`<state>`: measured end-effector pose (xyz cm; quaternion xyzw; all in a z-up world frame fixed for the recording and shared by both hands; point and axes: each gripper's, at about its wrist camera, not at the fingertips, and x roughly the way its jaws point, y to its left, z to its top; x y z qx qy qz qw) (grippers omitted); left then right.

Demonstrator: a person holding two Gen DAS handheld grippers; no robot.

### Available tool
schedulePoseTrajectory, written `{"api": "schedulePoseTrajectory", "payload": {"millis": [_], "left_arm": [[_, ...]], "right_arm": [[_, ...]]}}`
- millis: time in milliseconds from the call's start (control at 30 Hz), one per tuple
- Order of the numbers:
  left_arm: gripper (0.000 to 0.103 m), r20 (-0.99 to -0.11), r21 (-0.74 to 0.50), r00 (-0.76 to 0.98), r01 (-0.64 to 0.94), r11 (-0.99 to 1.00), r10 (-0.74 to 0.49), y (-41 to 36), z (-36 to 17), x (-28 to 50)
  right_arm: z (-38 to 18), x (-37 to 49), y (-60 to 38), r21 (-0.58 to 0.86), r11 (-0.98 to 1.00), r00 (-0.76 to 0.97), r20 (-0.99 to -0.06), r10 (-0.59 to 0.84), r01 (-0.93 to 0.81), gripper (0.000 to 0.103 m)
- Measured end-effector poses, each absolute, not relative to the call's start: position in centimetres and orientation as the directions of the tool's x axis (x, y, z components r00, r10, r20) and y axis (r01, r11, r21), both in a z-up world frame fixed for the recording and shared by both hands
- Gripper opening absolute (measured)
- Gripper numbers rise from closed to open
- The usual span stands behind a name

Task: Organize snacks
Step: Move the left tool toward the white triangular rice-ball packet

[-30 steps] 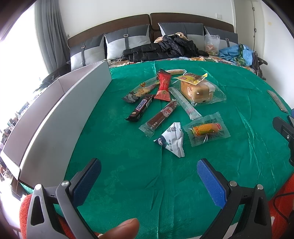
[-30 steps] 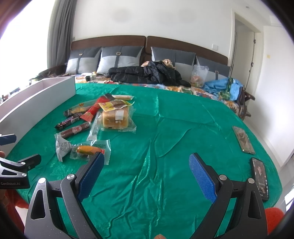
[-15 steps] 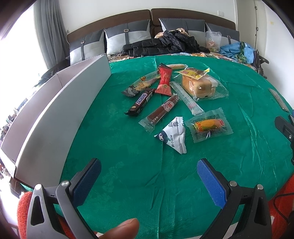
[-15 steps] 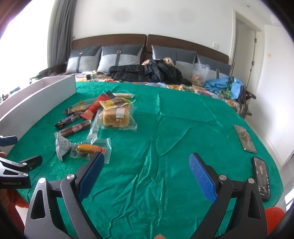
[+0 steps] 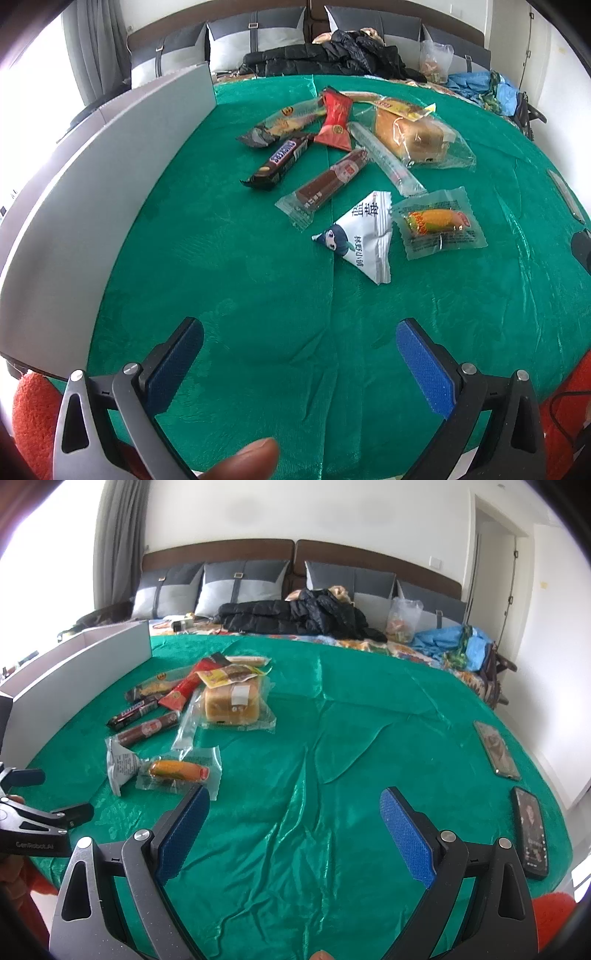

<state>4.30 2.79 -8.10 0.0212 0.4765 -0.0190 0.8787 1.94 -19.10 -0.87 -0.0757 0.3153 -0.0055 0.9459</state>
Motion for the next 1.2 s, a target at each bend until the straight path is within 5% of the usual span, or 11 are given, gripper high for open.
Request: {"api": "schedulePoseTrajectory", "payload": {"millis": [533, 1200], "left_arm": [[0.103, -0.873, 0.021, 0.487, 0.068, 0.997, -0.015, 2.9, -9.8, 5.1], [0.103, -0.878, -0.013, 0.476, 0.063, 0.998, -0.041, 3.3, -10.0, 5.1]], "right_arm": [[-4.8, 4.1, -21.4, -0.044, 0.999, 0.623, -0.781, -0.045, 0.017, 0.095], [-6.8, 4.9, -21.7, -0.044, 0.999, 0.534, -0.844, -0.047, 0.019, 0.095]]}}
